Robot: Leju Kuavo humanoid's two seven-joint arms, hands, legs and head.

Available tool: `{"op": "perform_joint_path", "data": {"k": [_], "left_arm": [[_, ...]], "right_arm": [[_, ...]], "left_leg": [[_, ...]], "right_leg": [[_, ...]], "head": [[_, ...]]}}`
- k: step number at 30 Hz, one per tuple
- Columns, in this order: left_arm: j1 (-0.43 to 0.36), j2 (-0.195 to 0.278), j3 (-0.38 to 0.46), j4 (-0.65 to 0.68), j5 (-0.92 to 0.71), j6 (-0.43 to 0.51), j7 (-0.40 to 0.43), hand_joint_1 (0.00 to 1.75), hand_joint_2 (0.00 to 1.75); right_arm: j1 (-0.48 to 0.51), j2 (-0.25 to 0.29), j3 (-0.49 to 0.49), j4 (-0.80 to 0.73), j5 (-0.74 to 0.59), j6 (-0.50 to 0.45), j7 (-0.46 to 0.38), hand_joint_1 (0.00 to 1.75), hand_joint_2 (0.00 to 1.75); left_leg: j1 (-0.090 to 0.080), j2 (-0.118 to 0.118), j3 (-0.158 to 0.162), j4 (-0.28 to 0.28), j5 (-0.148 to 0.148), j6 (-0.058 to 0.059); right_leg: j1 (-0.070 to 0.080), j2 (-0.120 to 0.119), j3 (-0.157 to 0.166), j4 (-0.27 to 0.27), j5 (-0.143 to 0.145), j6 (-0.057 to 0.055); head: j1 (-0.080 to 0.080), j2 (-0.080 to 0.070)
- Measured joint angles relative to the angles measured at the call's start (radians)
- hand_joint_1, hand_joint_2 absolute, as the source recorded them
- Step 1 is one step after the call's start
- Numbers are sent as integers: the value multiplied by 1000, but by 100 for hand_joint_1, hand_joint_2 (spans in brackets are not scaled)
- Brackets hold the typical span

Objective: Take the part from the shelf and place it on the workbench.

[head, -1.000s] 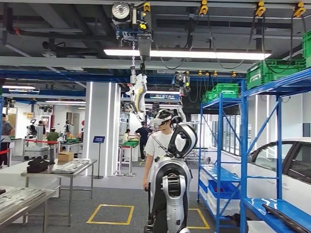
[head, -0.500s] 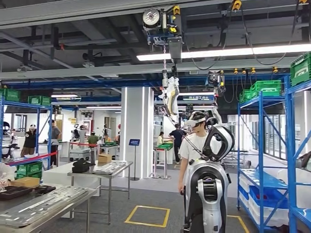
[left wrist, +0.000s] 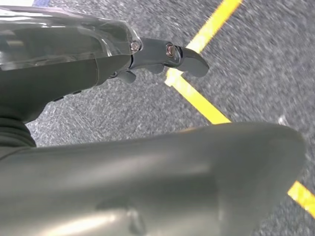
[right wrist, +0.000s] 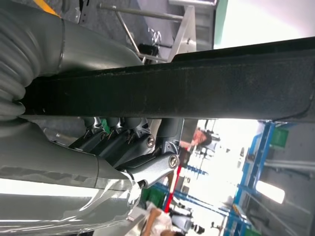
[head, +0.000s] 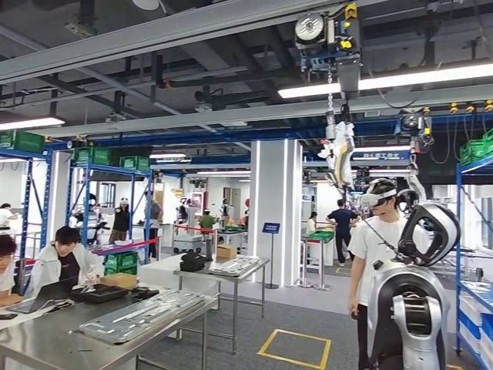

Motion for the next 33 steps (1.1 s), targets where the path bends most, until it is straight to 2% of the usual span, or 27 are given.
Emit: {"op": "perform_joint_path", "data": {"k": [1, 3, 4, 5, 6, 7, 8, 10, 11, 12, 14, 15, 16, 18, 20, 21, 22, 23, 24, 26, 27, 29, 30, 31, 33], "left_arm": [[0, 0, 0, 0, 0, 0, 0, 0, 175], [-4, 1, 0, 0, 0, 0, 0, 0, 175], [-6, 0, 0, 0, 0, -1, 0, 0, 175], [-7, 0, 0, 0, 0, -2, 0, 0, 175], [-7, 0, 0, 0, 0, -4, 0, 0, 175], [-6, 0, 0, 0, 0, -6, 0, 0, 175], [-6, -1, 0, 0, 0, -7, 0, 0, 175], [-8, -3, 0, 0, 1, -8, 0, 0, 175], [-9, -3, 1, 0, 2, -8, 1, 0, 175], [-9, -3, 1, 0, 2, -8, 1, 0, 175], [-5, -1, 2, 0, 3, -8, 2, 0, 175], [-2, 0, 3, 0, 3, -7, 3, 0, 175], [-1, 0, 3, 0, 3, -7, 3, 0, 175], [-5, 1, 3, 0, 3, -6, 3, 0, 175], [-9, 0, 3, 0, 3, -7, 4, 0, 175], [-9, -1, 3, 0, 3, -7, 4, 0, 175], [-7, -1, 3, 0, 3, -8, 4, 0, 175], [-6, -2, 3, 0, 3, -8, 4, 0, 175], [-6, -2, 3, 0, 3, -8, 4, 0, 175], [-9, -3, 3, 0, 2, -9, 3, 0, 175], [-10, -5, 3, 0, 1, -10, 3, 0, 175], [-7, -6, 3, 0, 0, -10, 2, 0, 175], [-4, -6, 3, 0, 0, -9, 2, 0, 175], [-3, -6, 3, 0, 0, -9, 2, 0, 175], [-5, -6, 3, 0, 0, -8, 1, 0, 175]], "right_arm": [[0, 0, -1, 0, 0, 0, 0, 175, 175], [0, -1, -4, 2, -1, 0, -1, 175, 175], [0, -2, -5, 4, -1, 1, -1, 175, 175], [1, -2, -5, 7, -1, 1, -1, 175, 175], [1, -2, -6, 9, -1, 2, -1, 175, 175], [1, -2, -6, 11, -1, 3, -1, 175, 175], [0, -2, -6, 11, -1, 4, -1, 175, 175], [-3, 0, -6, 13, -2, 8, -1, 175, 175], [-5, 1, -6, 14, -2, 9, -1, 175, 175], [-7, 2, -6, 16, -3, 11, -1, 175, 175], [-12, 7, -6, 18, -4, 12, 0, 175, 175], [-15, 11, -6, 19, -4, 13, 0, 175, 175], [-17, 15, -6, 20, -4, 13, 0, 175, 175], [-17, 19, -6, 24, -5, 13, 0, 175, 175], [-16, 19, -6, 29, -5, 13, 0, 175, 175], [-15, 19, -6, 31, -5, 14, 0, 175, 175], [-15, 19, -6, 32, -5, 14, 0, 175, 175], [-16, 20, -6, 33, -5, 14, 0, 175, 175], [-17, 20, -6, 33, -5, 15, 0, 175, 175], [-20, 21, -6, 33, -7, 16, 2, 175, 175], [-21, 21, -6, 33, -8, 17, 3, 175, 175], [-22, 21, -6, 33, -10, 19, 6, 175, 175], [-22, 21, -6, 33, -11, 20, 7, 175, 175], [-22, 21, -6, 33, -12, 20, 7, 175, 175], [-22, 19, -6, 34, -13, 22, 8, 175, 175]], "left_leg": [[0, -9, -1, -1, 2, 7], [-2, -30, -3, -2, 5, 16], [-5, -42, -4, -2, 6, 20], [-8, -55, -5, -1, 7, 22], [-12, -68, -5, -1, 8, 24], [-15, -82, -5, -1, 9, 25], [-18, -96, -3, -1, 10, 26], [-20, -122, -3, 0, 12, 25], [-20, -134, -6, 0, 15, 23], [-17, -145, -10, 0, 18, 19], [-14, -160, -19, -1, 23, 9], [-14, -147, -24, 4, 19, 4], [-16, -125, -34, 22, 4, 0], [-15, -71, -77, 115, -53, -10], [-7, -50, -127, 232, -102, -22], [-1, -46, -134, 254, -104, -28], [4, -41, -122, 238, -88, -33], [8, -31, -92, 186, -59, -38], [10, -11, -54, 118, -32, -42], [6, 21, -5, 22, -2, -35], [2, 27, 1, 7, -2, -27], [-4, 9, -3, 6, -1, -8], [-4, 0, -3, 5, 1, -1], [-4, -10, -4, 3, 2, 5], [-5, -29, -6, 2, 5, 16]], "right_leg": [[-3, 24, -10, 27, -22, 2], [-6, 76, -61, 143, -88, 1], [-5, 87, -94, 213, -116, -1], [-3, 92, -119, 264, -130, -4], [-1, 94, -130, 281, -123, -9], [2, 99, -123, 259, -97, -16], [6, 110, -99, 203, -57, -25], [11, 153, -47, 78, 9, -44], [12, 169, -31, 39, 24, -48], [13, 176, -25, 23, 27, -49], [12, 156, -21, 6, 29, -47], [10, 145, -19, -3, 32, -47], [8, 132, -17, -12, 35, -47], [6, 105, -15, -19, 39, -48], [6, 74, -16, -19, 39, -47], [6, 60, -16, -18, 38, -46], [5, 47, -16, -17, 36, -44], [3, 34, -14, -16, 33, -40], [3, 22, -13, -13, 29, -33], [7, 3, -12, -5, 21, -19], [9, -5, -11, -4, 19, -13], [9, -20, -7, -5, 17, -5], [5, -12, -7, -2, 10, -1], [2, 8, -12, 14, -5, 2], [-3, 65, -53, 112, -66, 3]], "head": [[0, 0], [0, 0], [0, 0], [0, 0], [0, 0], [0, 0], [0, 0], [0, 0], [0, 0], [0, 0], [0, 0], [0, 0], [0, 0], [0, 0], [0, 0], [0, 0], [0, 0], [0, 0], [0, 0], [0, 0], [0, 0], [0, 0], [0, 0], [0, 0], [0, 0]]}}
